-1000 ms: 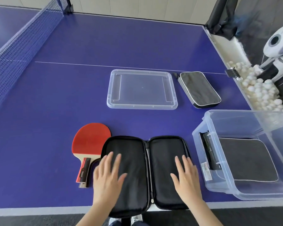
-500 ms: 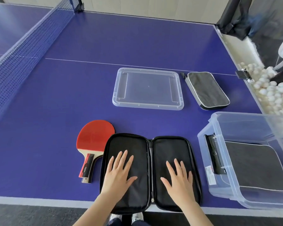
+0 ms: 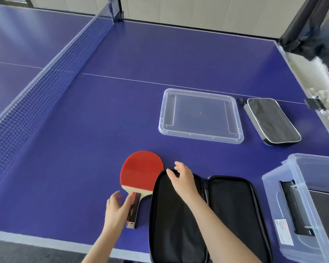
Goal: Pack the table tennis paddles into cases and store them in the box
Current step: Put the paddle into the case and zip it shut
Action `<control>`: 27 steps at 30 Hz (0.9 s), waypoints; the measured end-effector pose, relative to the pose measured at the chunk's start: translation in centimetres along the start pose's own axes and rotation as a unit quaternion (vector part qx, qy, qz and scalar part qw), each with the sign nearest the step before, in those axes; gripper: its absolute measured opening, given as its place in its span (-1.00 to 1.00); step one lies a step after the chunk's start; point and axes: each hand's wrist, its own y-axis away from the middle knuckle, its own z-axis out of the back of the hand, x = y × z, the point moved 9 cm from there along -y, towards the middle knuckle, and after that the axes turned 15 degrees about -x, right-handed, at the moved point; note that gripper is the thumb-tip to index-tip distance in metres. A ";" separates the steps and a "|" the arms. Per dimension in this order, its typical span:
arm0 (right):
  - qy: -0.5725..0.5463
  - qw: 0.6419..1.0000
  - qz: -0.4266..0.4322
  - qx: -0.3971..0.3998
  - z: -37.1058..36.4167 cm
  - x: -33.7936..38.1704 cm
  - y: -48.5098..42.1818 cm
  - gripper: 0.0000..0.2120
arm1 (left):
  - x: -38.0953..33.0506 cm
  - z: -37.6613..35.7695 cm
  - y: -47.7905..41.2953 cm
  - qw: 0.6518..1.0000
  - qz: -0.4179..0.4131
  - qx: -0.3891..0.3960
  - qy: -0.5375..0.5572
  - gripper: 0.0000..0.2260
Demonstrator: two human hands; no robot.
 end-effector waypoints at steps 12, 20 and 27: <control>0.297 0.947 -0.037 0.115 -5.9 0.8 -4.8 -0.46 | -4.5 -3.7 -10.0 0.993 0.083 0.087 -0.003 -0.32; 0.304 0.944 -0.061 0.112 -7.5 1.7 -5.5 -0.44 | -4.8 -3.8 -11.4 0.997 0.042 0.056 -0.044 -0.61; 0.120 0.989 -0.058 0.060 -9.2 5.1 -5.8 -0.51 | -9.1 0.9 -13.4 0.999 -0.032 0.006 0.000 -0.63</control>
